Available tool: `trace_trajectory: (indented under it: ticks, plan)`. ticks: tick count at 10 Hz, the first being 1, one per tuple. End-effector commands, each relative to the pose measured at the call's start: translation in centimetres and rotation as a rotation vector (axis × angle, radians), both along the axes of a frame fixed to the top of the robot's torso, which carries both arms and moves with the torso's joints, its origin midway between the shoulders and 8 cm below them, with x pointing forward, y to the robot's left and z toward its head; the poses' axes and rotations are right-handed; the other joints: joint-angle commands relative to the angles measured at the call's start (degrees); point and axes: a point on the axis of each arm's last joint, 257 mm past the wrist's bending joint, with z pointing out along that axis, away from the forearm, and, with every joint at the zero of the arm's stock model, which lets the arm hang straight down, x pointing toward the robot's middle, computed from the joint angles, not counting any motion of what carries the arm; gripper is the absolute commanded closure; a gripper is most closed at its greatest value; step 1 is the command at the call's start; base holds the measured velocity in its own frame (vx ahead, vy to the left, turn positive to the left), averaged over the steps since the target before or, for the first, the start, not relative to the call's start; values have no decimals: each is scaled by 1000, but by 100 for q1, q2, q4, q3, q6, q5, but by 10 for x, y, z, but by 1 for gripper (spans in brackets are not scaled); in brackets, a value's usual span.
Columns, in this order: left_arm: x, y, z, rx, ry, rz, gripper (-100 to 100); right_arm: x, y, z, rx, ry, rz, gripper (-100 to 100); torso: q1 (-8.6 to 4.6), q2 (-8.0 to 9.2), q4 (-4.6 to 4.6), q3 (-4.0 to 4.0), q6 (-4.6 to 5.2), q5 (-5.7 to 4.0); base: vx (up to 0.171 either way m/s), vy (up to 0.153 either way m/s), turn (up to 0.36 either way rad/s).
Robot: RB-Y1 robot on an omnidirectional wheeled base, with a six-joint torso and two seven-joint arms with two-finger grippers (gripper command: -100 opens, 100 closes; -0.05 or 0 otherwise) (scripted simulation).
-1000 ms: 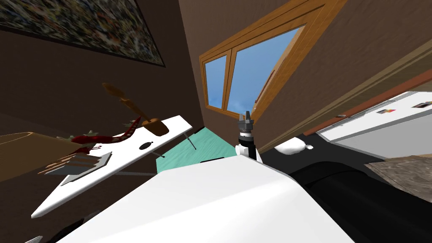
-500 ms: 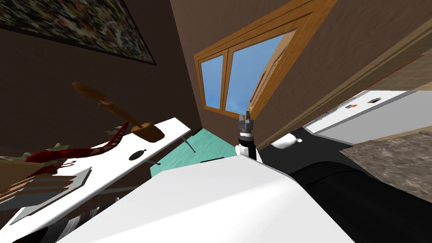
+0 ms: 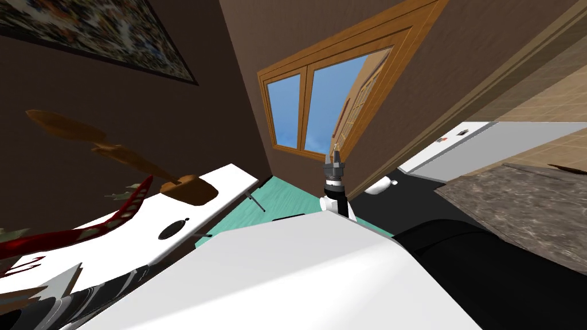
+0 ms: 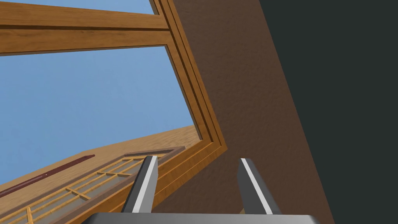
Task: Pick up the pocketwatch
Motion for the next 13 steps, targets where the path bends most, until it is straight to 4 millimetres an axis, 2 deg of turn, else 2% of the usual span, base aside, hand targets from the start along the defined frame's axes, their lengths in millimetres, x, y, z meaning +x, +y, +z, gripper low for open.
trace_trajectory:
  ticks: [1,3,6,7,8,10,11,12,13]
  plan:
    - [6,12,9,39,2,-10,-100,0,0,0,0,0,0,0,0,0,0,0,0,0,58,72,-98]
    - [12,27,17,82,-1,-16,-100,0,0,0,0,0,0,0,0,-7,-1,-4,5,-2,97,139,-174]
    - [16,34,19,97,-7,-17,-100,0,0,0,0,0,0,0,22,-12,-3,-7,2,5,71,141,-95]
    - [16,34,20,99,-8,-17,0,0,0,0,0,0,0,0,-7,1,0,0,-2,1,8,16,0]
    - [9,34,11,100,-10,-9,-100,0,0,0,0,0,0,0,-33,14,3,8,-2,-7,17,7,-54]
    - [0,34,0,102,-12,1,-100,0,0,0,0,0,0,0,-46,15,4,9,-2,-10,28,2,-65]
    - [4,33,2,100,-11,-2,-100,0,0,0,0,0,0,0,-48,15,4,9,-2,-10,12,0,-10]
    - [3,33,1,101,-11,-2,100,0,0,0,0,0,0,0,-49,18,4,11,-2,-12,0,0,0]
    - [3,34,1,103,-11,-1,100,0,0,0,0,0,0,0,-52,22,5,13,0,-10,0,0,0]
